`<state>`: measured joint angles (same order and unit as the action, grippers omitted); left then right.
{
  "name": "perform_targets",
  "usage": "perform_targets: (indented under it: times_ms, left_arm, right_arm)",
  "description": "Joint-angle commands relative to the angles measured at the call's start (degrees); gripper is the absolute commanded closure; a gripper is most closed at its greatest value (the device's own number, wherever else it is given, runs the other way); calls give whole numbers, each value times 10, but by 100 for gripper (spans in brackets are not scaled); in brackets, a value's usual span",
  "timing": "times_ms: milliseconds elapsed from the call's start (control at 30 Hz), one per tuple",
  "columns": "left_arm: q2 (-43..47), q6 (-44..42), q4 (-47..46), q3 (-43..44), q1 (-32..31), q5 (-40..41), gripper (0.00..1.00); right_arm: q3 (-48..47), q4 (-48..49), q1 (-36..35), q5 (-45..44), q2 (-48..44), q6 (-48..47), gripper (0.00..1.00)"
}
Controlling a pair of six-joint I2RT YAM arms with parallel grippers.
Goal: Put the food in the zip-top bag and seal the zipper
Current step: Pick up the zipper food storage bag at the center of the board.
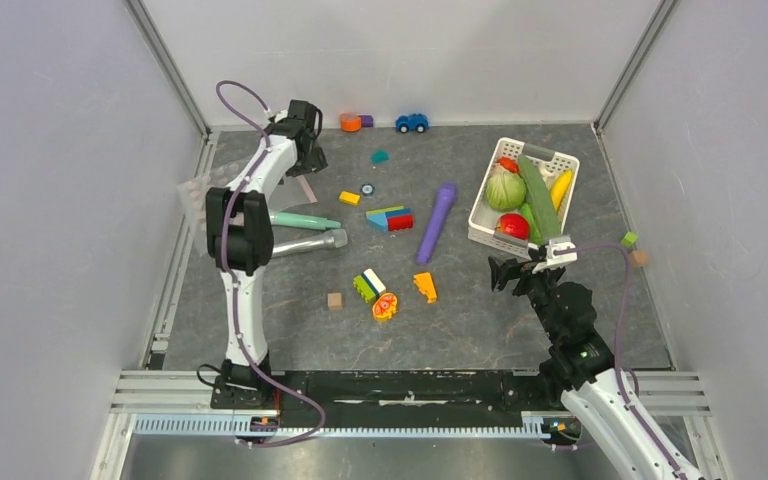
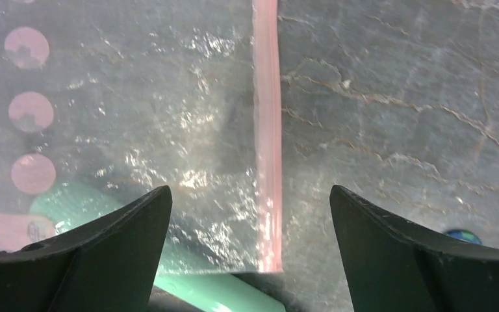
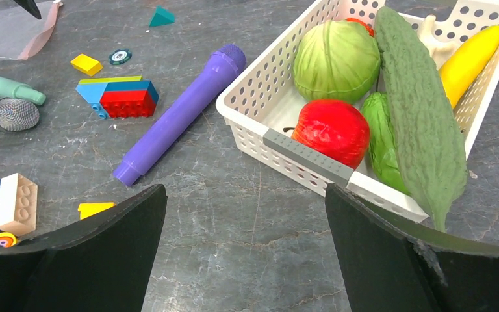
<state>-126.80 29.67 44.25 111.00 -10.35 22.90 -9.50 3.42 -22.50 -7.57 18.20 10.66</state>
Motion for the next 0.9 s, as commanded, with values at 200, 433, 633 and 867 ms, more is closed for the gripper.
perform_targets:
  times_ms: [200,433,633,867]
  left_arm:
    - [-80,-39,46,93,31,-59,12]
    - [-110,-51,46,98,31,-72,19]
    - [-130,-51,46,96,31,-82,35]
    - [-145,-47,46,93,31,-95,61]
  right_arm:
    - [2,21,-1,-1,9,-1,2]
    - [3,19,-1,-2,12,-1,2]
    - [2,18,-1,-3,13,0,2]
    - [3,19,-1,-5,13,-1,2]
